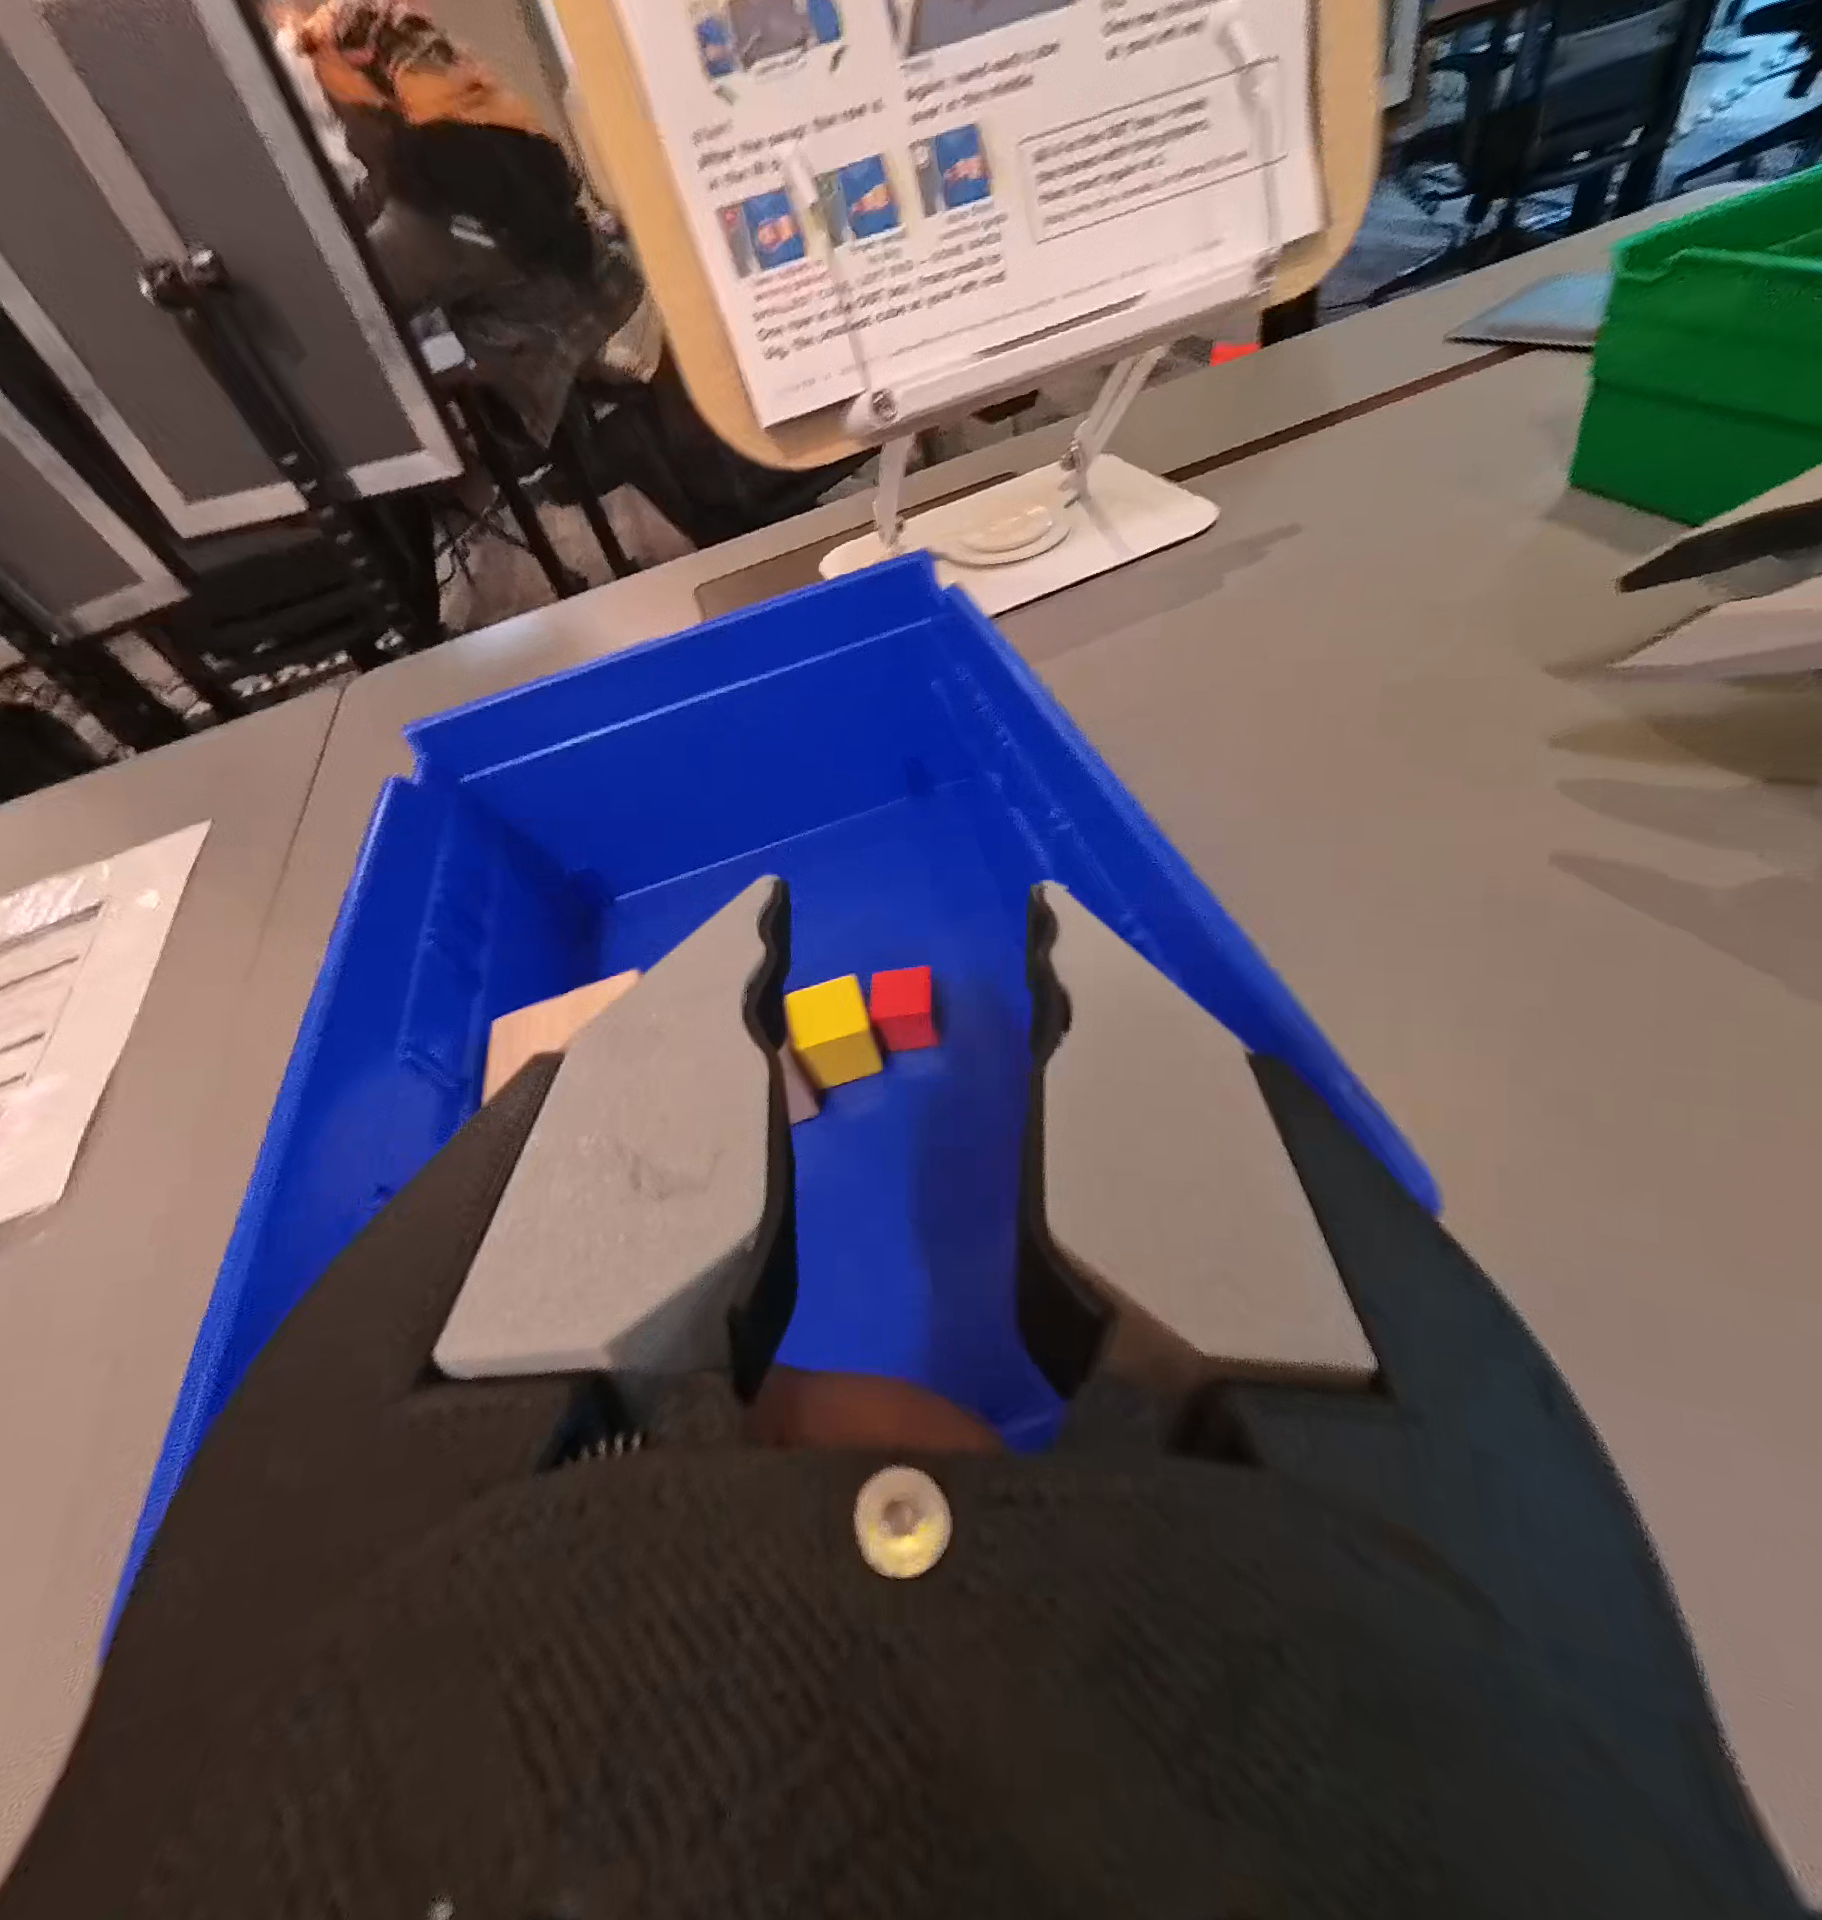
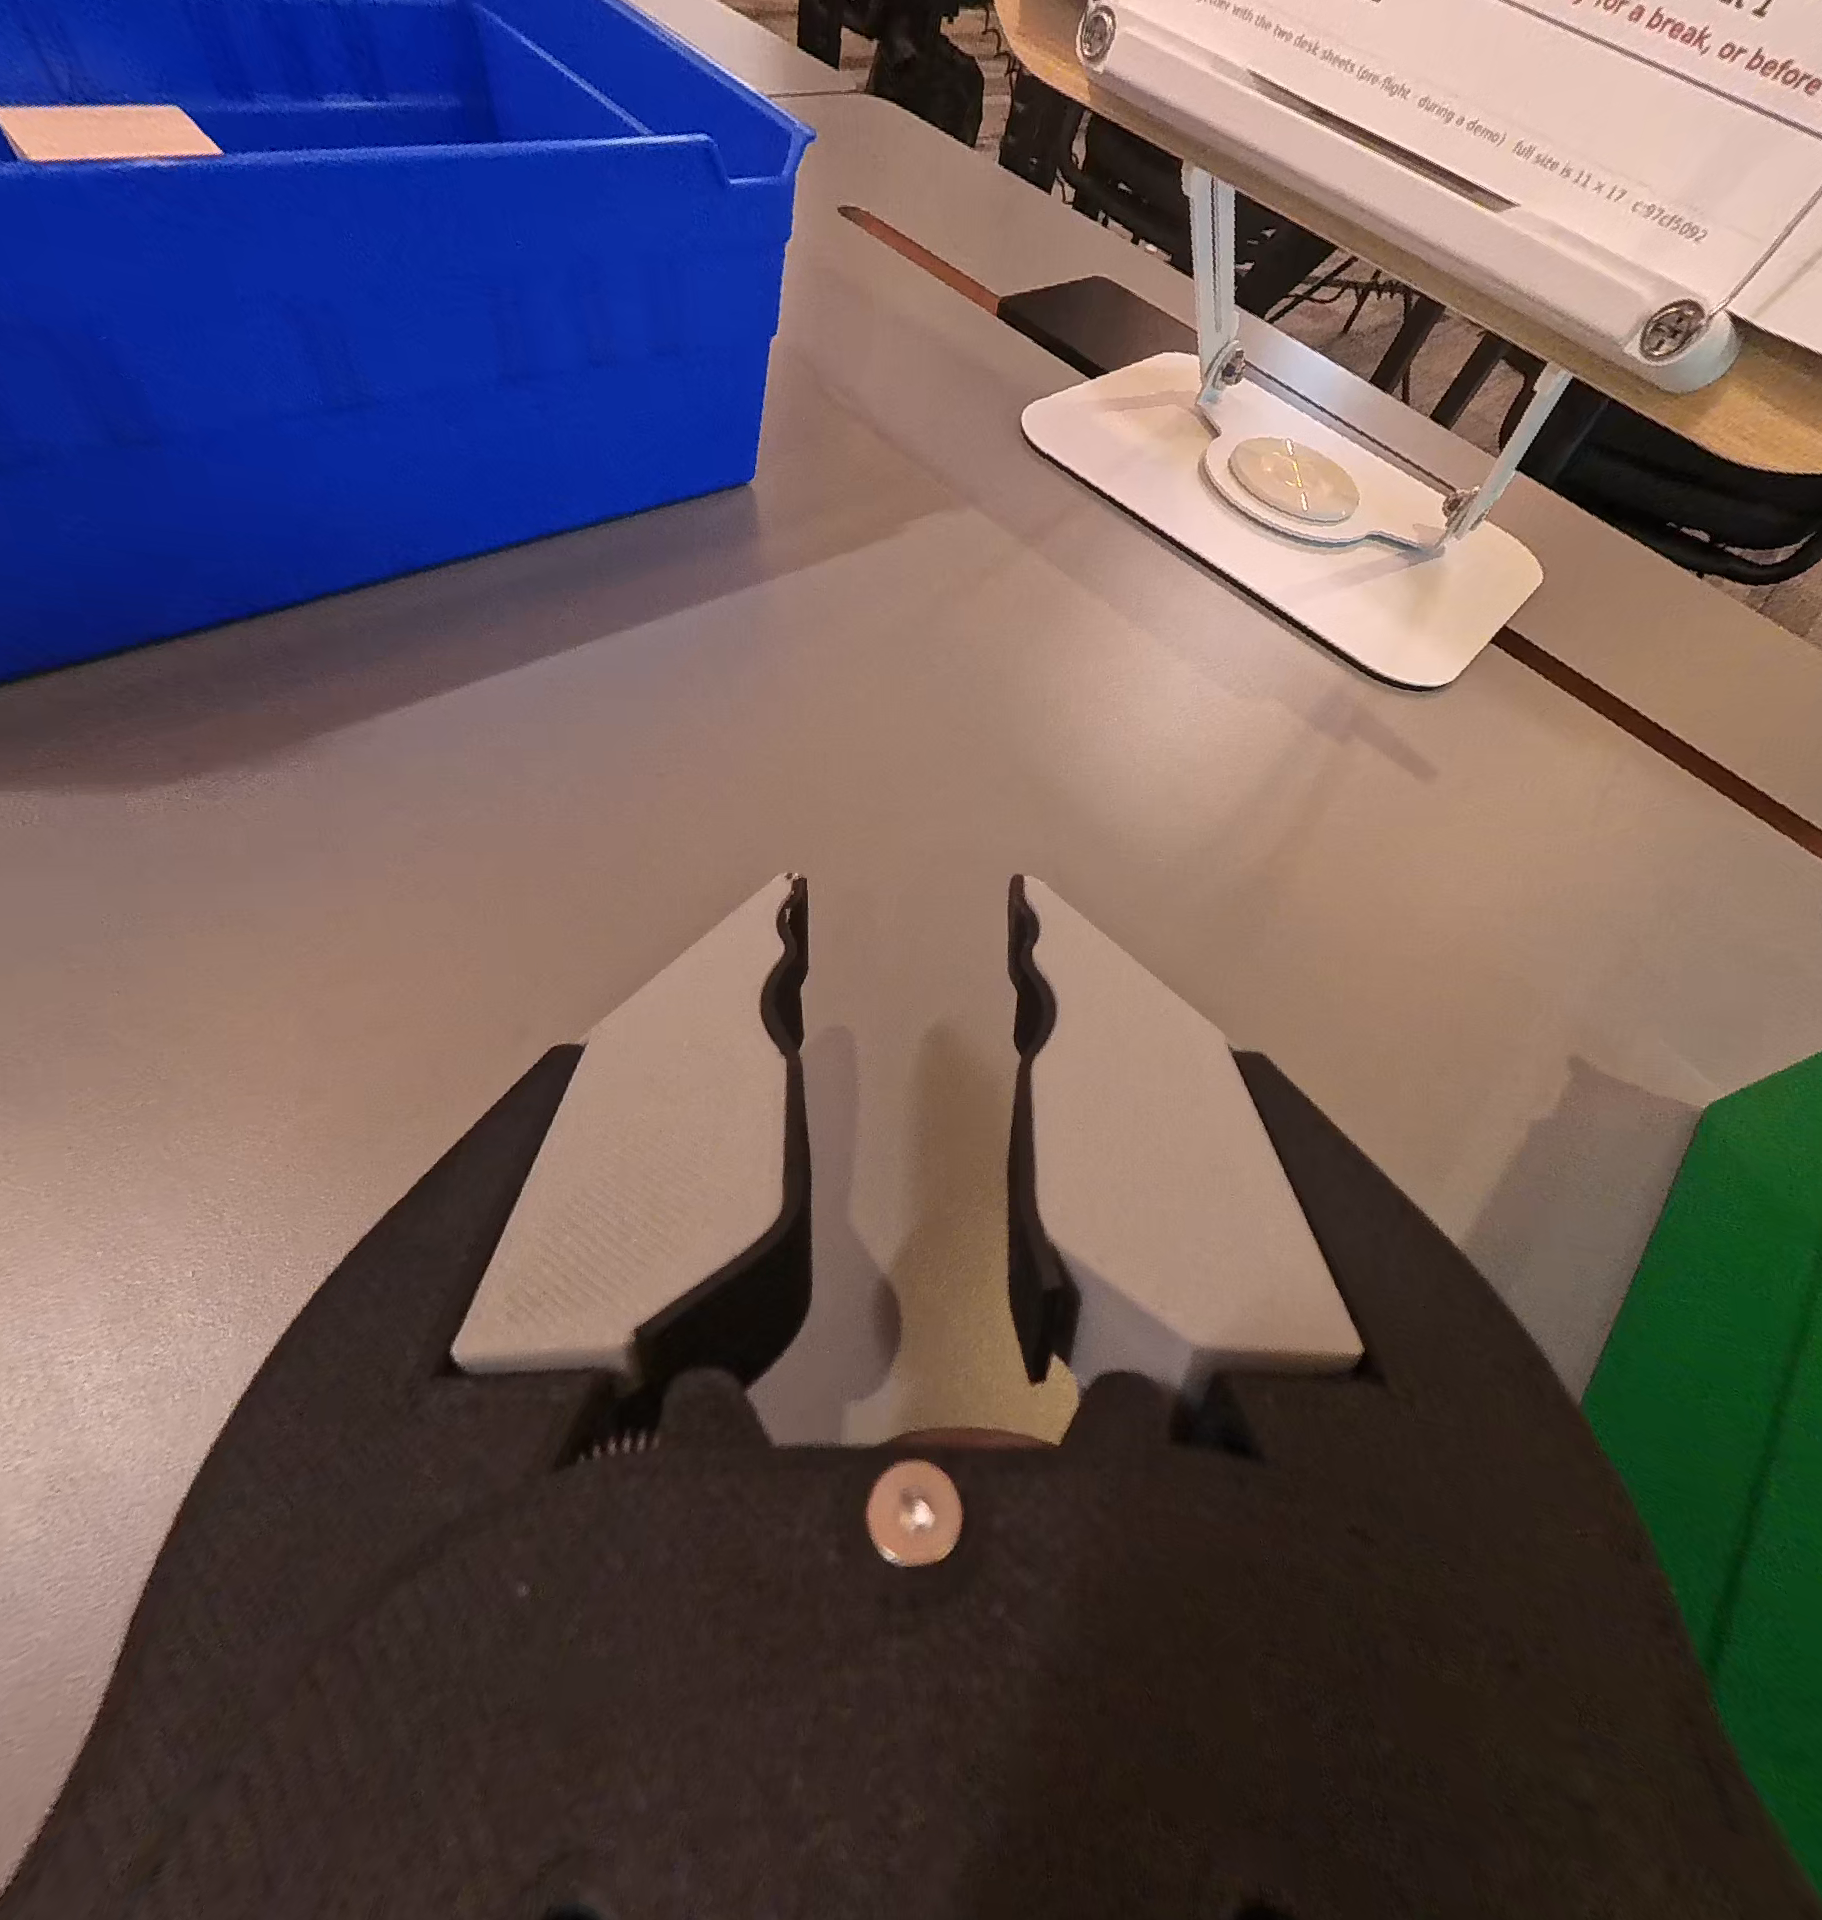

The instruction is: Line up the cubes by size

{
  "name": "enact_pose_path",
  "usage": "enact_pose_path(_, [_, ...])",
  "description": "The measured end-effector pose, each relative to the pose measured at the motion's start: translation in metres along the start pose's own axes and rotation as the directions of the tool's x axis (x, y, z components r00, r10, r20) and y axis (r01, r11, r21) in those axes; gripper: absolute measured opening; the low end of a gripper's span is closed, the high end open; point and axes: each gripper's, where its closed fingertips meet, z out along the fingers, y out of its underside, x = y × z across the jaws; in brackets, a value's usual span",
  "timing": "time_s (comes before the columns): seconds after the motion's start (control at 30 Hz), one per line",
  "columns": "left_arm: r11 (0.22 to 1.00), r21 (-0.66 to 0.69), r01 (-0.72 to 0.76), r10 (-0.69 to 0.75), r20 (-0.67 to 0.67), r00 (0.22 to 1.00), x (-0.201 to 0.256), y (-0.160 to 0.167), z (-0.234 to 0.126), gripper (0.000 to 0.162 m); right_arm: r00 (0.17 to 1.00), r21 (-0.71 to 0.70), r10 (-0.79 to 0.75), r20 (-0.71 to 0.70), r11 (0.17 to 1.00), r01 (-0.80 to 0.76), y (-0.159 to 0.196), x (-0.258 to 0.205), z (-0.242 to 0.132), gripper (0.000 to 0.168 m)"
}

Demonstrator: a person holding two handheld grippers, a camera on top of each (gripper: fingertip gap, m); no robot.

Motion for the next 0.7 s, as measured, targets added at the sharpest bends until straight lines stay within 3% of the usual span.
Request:
enact_pose_path(0.17, [0.999,-0.036,0.014,-0.012,0.050,0.999,-0.017,0.013,0.005,0.053,1.000,0.005,-0.010,0.003,1.000,0.010,-0.002,-0.002,-0.001,0.035])
enact_pose_path(0.23, [0.999,-0.039,0.031,-0.030,0.039,0.999,-0.016,0.013,0.007,0.064,1.000,0.002,-0.019,0.000,1.000,0.019,-0.002,-0.003,-0.001,0.035])
enact_pose_path(0.4, [0.995,-0.084,0.060,-0.062,-0.018,0.998,-0.004,0.020,0.013,0.069,1.000,-0.001,-0.029,-0.006,1.000,0.029,-0.002,-0.003,-0.001,0.036])
enact_pose_path(0.53, [0.985,-0.134,0.109,-0.126,-0.125,0.984,0.016,0.022,0.013,0.058,1.000,0.004,-0.023,-0.005,1.000,0.023,-0.002,-0.002,-0.002,0.035])
enact_pose_path(0.7, [0.983,-0.061,0.173,-0.177,-0.057,0.983,0.001,0.010,0.009,0.057,1.000,0.013,-0.021,-0.007,1.000,0.021,-0.004,-0.001,-0.003,0.035])
